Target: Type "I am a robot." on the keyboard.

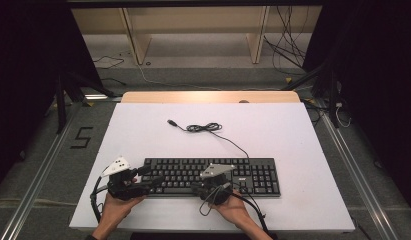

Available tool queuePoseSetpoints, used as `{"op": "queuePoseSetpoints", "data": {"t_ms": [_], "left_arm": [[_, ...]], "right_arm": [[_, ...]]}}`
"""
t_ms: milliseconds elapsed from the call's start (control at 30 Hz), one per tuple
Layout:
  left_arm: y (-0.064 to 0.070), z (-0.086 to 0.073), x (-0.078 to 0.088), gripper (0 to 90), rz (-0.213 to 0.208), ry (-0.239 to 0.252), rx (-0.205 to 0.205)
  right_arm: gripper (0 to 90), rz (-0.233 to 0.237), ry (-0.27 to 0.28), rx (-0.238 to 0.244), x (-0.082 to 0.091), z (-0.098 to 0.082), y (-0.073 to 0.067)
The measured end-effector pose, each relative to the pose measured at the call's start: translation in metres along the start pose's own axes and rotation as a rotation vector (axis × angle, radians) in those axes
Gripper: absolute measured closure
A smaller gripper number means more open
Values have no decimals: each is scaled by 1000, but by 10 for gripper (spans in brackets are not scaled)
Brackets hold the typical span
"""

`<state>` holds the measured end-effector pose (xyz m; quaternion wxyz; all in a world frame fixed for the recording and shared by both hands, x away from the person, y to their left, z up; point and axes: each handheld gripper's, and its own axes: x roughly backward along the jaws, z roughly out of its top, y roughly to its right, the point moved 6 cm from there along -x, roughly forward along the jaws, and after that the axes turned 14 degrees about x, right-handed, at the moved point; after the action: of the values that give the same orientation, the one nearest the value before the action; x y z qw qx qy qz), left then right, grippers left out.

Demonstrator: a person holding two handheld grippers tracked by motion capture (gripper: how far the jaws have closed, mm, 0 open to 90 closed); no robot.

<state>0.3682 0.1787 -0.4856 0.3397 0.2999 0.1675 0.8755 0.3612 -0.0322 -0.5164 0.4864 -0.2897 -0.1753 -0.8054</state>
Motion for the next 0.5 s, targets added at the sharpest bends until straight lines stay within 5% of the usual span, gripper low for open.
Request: {"op": "queuePoseSetpoints", "data": {"t_ms": [500], "left_arm": [[0, 0, 0, 300, 1, -1, -3]], "right_arm": [[882, -9, -21, -1, -5, -2, 0]]}}
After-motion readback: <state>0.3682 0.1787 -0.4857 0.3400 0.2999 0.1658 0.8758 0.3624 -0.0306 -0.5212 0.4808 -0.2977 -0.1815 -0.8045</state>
